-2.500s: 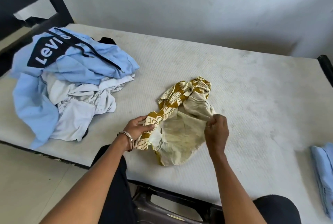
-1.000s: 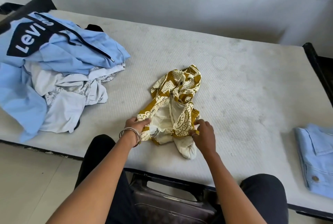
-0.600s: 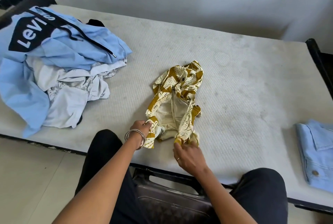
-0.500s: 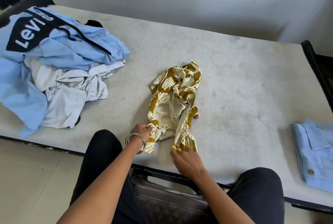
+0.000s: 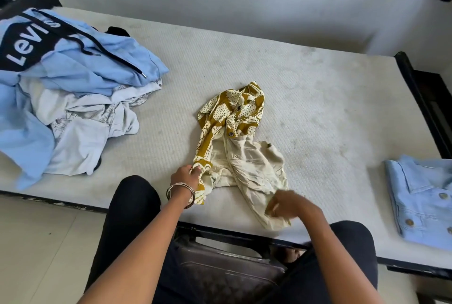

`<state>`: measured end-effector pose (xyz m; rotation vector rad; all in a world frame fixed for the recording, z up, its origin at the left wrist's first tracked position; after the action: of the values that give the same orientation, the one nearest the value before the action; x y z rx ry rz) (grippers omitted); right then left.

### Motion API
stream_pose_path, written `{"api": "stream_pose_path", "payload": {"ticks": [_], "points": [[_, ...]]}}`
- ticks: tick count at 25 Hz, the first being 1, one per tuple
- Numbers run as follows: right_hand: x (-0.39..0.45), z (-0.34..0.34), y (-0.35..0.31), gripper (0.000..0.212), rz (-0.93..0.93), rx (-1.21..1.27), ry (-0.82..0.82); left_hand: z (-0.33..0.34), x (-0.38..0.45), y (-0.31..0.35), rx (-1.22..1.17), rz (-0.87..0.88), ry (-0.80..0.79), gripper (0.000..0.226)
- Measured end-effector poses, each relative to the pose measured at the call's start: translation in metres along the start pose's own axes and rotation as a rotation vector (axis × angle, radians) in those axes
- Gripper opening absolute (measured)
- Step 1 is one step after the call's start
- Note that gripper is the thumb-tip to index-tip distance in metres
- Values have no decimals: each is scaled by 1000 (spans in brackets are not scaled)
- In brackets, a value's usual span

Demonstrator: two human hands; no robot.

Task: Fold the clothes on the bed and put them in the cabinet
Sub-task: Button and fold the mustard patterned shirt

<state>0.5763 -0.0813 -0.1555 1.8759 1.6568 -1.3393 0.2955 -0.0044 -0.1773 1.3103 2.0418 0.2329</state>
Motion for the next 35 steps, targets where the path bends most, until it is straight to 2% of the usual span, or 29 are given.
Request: {"api": "stream_pose_path", "payload": {"ticks": [2, 3, 5, 7, 9, 12, 13, 14, 16, 18, 19, 21, 22, 23, 24, 25, 26, 27, 28, 29, 30, 32, 33, 35], "points": [[15, -61, -5, 16, -21, 283, 469, -2, -3, 5, -56, 2, 16, 43], [20, -80, -2, 15, -18, 447, 654, -2, -3, 5, -79, 5, 12, 48], [40, -94, 10, 28, 35, 620, 843, -5, -1, 6, -88, 30, 13, 51], [59, -94, 23, 48, 115, 626, 870, -13, 3, 7, -88, 57, 54, 44], [76, -101, 22, 67, 89, 501, 823, -25, 10, 8, -122, 81, 105, 32], [110, -104, 5, 90, 30, 122, 569, -38, 20, 11, -206, 84, 123, 25], [118, -101, 0, 88, 49, 7, 507, -39, 24, 10, -229, 71, 119, 25], [123, -97, -2, 78, 79, -90, 481, -38, 28, 8, -261, 50, 111, 25], [122, -96, -2, 36, 130, -176, 525, -31, 32, 5, -368, -1, 68, 24], [102, -102, 9, 8, 192, 38, 654, -22, 34, -1, -472, -48, 33, 22], [85, -107, 18, 4, 229, 228, 780, -20, 34, -3, -484, -64, 27, 20], [37, -110, 30, 11, 260, 536, 1122, -19, 35, -10, -480, -110, 33, 19], [7, -107, 21, 17, 168, 569, 1303, -15, 35, -15, -479, -141, 32, 21], [-18, -100, -1, 23, -11, 502, 1410, -12, 33, -19, -459, -166, 29, 24], [-34, -86, -34, 28, -231, 325, 1392, -9, 31, -21, -425, -185, 11, 27], [-33, -58, -68, 33, -439, 67, 1204, -6, 26, -22, -371, -186, -18, 31], [-17, -18, -93, 39, -554, -143, 866, -2, 21, -23, -317, -175, -49, 36], [4, 26, -94, 46, -506, -233, 442, 1, 14, -23, -263, -157, -81, 41], [18, 64, -79, 51, -384, -270, 89, 4, 7, -24, -204, -123, -106, 47], [27, 84, -63, 49, -297, -255, -70, 4, -1, -22, -140, -78, -118, 52], [34, 86, -56, 41, -274, -178, -61, 4, -7, -20, -72, -24, -119, 57], [40, 64, -46, 23, -227, 93, 140, 6, -15, -19, 103, 93, -100, 64], [42, 54, -38, 16, -183, 165, 214, 8, -18, -19, 217, 135, -92, 65], [44, 44, -21, 9, -75, 224, 261, 9, -24, -20, 494, 176, -16, 58]]}}
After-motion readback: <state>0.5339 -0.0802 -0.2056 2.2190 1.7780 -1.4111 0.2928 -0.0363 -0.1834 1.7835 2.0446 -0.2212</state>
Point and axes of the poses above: each hand's wrist, its own x-axis towards the middle knuckle, its own z-axis out of the palm, y = z × x, the point moved 9 cm from there along x, towards the middle knuckle, and after that the axes turned 11 degrees about x, right-handed, at the moved point
